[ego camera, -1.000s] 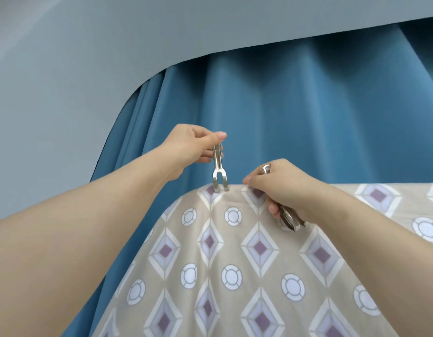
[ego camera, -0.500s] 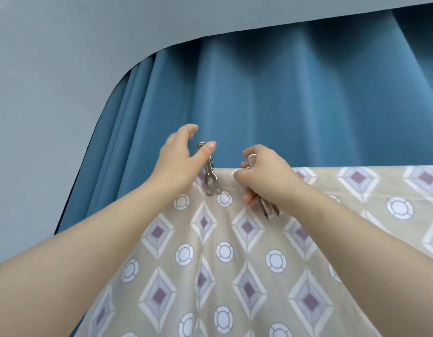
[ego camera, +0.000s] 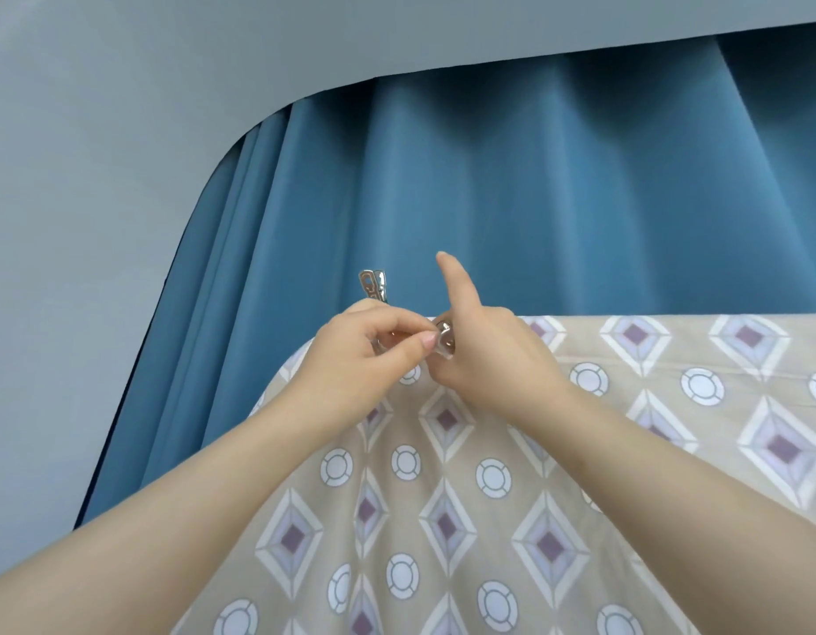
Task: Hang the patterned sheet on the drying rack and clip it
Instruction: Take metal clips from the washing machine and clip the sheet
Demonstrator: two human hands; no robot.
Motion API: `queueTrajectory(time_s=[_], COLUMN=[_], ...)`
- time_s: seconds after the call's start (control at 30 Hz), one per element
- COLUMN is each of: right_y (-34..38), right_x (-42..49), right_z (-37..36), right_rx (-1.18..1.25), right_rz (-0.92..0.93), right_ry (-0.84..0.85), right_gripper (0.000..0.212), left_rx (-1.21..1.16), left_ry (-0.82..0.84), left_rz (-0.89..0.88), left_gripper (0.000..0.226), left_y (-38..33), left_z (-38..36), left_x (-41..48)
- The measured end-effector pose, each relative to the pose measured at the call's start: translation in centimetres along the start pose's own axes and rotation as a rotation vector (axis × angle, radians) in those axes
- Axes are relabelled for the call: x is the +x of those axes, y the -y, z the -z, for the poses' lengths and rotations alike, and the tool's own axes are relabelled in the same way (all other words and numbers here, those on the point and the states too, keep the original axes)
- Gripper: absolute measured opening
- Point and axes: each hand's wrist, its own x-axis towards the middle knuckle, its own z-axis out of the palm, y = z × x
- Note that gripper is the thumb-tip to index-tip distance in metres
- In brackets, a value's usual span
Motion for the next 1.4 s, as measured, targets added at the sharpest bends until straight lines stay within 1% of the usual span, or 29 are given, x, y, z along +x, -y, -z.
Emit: queueTrajectory(time_s=[0.07, 0.13, 0.17, 0.27, 0.33, 0.37, 0.4, 0.47, 0.5, 0.53, 0.6, 0.67, 0.77, 0.83, 0.97, 1.0, 1.1, 1.17, 1.2, 1.23, 1.3, 1.37, 1.4], right_y=[0.0, -0.1, -0.1, 0.3, 0.6, 0.6, 0.7, 0.8, 0.9, 1.1, 1.4, 1.8, 2.0, 2.2, 3.2, 3.4, 3.7, 3.9, 4.1, 4.2, 4.2, 3.9, 3.6], right_x=[-0.2, -0.3, -0.4, -0.4, -0.3, -0.3, -0.2, -0.3, -0.3, -0.3, -0.2, -0.2, 0.1, 0.3, 0.6, 0.7, 0.9, 1.0, 1.1, 1.3, 1.9, 2.6, 3.0], right_z=[0.1, 0.3, 0.5, 0.8, 1.2, 1.6, 1.9, 2.5, 2.7, 2.7, 2.7, 2.6, 2.3, 2.0, 1.0, 0.6, -0.5, -1.0, -1.1, -1.1, -1.0, -1.0, -1.1], right_rx=[-0.044, -0.036, -0.025, 0.03, 0.099, 0.126, 0.144, 0.184, 0.198, 0.192, 0.156, 0.157, 0.241, 0.309, 0.295, 0.29, 0.274, 0.283, 0.299, 0.294, 0.18, -0.001, -0.11], right_rz=[-0.003, -0.016, -0.016, 0.001, -0.032, -0.064, -0.096, -0.118, -0.112, -0.09, -0.049, -0.013, 0.003, 0.007, 0.048, 0.053, 0.073, 0.089, 0.092, 0.09, 0.075, 0.049, 0.016], right_ry=[0.022, 0.038, 0.04, 0.051, 0.055, 0.066, 0.081, 0.098, 0.099, 0.103, 0.125, 0.135, 0.107, 0.089, 0.145, 0.144, 0.144, 0.153, 0.145, 0.119, 0.015, -0.072, -0.074], right_gripper=[0.087, 0.087, 0.087, 0.085, 0.083, 0.078, 0.067, 0.03, 0.016, 0.017, 0.023, 0.018, 0.017, 0.015, 0.012, 0.011, 0.016, 0.021, 0.017, 0.019, 0.034, 0.039, 0.041], left_rx=[-0.039, -0.064, -0.035, 0.197, 0.254, 0.239, 0.209, 0.148, 0.13, 0.098, -0.001, -0.06, -0.043, -0.008, -0.06, -0.043, 0.022, 0.05, 0.065, 0.086, 0.173, 0.275, 0.331], left_ry=[0.022, 0.036, 0.042, 0.072, 0.039, -0.011, -0.069, -0.146, -0.144, -0.118, -0.016, 0.088, 0.205, 0.245, 0.246, 0.245, 0.227, 0.186, 0.164, 0.143, 0.116, 0.086, 0.067], left_rz=[-0.004, 0.003, -0.003, -0.044, -0.079, -0.077, -0.06, -0.001, 0.024, 0.051, 0.156, 0.269, 0.354, 0.377, 0.413, 0.409, 0.413, 0.409, 0.407, 0.41, 0.427, 0.443, 0.446], left_gripper=[0.02, 0.018, 0.017, 0.024, 0.026, 0.025, 0.024, 0.022, 0.02, 0.016, 0.004, 0.023, 0.028, 0.03, 0.046, 0.044, 0.021, 0.017, 0.016, 0.016, 0.017, 0.023, 0.025], left_y=[-0.4, -1.1, -1.3, -2.0, -2.2, -2.2, -2.2, -2.2, -2.3, -2.4, -2.5, -2.6, -2.7, -2.4, -1.8, -1.7, -1.2, -0.7, -0.5, -0.2, 0.3, 1.0, 1.2], left_z=[0.2, 0.4, 0.5, 0.7, 1.0, 1.3, 1.6, 2.2, 2.5, 2.7, 3.2, 4.0, 5.5, 6.5, 7.8, 8.0, 8.7, 9.3, 9.6, 10.1, 11.3, 12.3, 12.7], left_x=[-0.1, -0.2, -0.2, -0.3, -0.4, -0.3, -0.2, -0.1, -0.1, -0.1, 0.0, 0.1, -0.1, -0.3, -0.8, -0.9, -1.0, -1.0, -1.0, -0.9, -0.9, -1.0, -1.0])
